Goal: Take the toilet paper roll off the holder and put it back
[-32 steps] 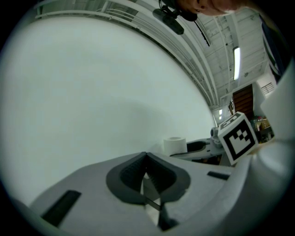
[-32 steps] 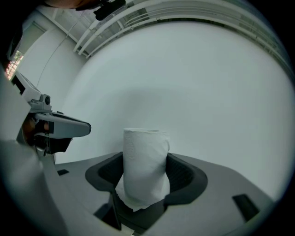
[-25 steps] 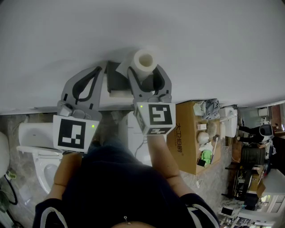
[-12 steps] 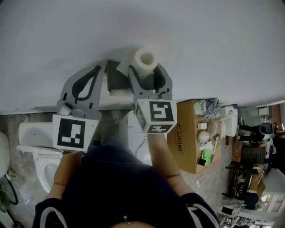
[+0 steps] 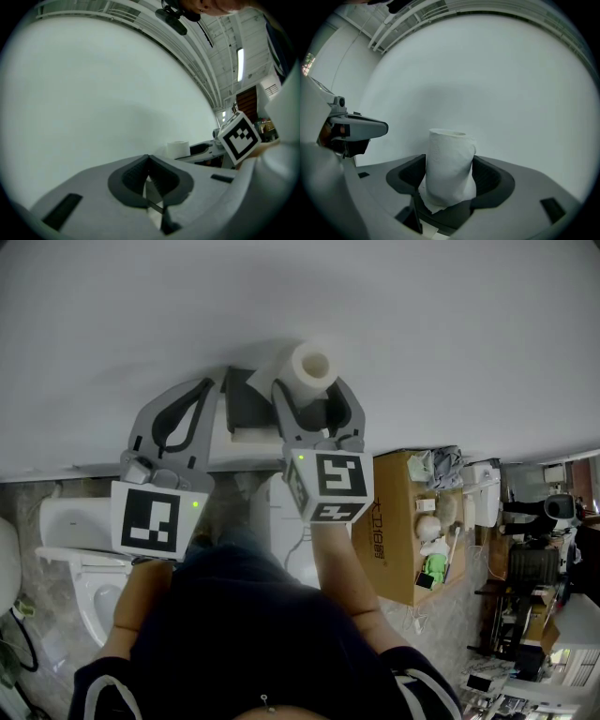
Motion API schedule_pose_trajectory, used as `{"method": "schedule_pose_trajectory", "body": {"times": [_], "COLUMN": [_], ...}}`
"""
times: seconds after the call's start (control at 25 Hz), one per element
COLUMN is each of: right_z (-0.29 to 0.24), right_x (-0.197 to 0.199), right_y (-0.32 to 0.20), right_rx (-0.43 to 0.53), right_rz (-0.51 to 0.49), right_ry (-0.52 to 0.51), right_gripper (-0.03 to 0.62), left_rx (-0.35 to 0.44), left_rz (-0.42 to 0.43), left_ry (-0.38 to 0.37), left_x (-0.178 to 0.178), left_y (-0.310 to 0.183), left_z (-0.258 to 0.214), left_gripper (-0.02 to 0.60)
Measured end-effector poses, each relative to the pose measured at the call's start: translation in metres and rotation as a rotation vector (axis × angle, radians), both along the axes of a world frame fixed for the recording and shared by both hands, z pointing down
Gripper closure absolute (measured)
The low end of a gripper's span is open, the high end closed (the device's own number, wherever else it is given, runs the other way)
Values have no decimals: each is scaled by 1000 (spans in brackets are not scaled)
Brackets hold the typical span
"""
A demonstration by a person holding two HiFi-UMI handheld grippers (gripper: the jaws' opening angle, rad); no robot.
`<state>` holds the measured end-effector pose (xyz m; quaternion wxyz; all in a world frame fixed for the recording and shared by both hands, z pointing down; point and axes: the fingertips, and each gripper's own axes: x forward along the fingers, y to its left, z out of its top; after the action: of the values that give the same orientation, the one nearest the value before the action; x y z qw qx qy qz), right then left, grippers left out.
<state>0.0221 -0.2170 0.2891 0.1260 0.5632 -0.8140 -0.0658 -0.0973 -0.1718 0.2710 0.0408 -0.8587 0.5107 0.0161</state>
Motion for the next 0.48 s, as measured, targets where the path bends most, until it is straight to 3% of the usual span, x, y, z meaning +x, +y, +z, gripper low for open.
{"method": "schedule_pose_trajectory", "body": {"times": [0.48], "right_z": [-6], "right_x": [5], "right_y": [7], "right_rx": [27], "right_rz": [22], "right_ry": [-26], "right_gripper": [275], "left_rx": [7], "left_rz": [7], "left_ry": [4], "left_x": [1], "left_y": [0], "left_z": [-2], "left_gripper": [580]}}
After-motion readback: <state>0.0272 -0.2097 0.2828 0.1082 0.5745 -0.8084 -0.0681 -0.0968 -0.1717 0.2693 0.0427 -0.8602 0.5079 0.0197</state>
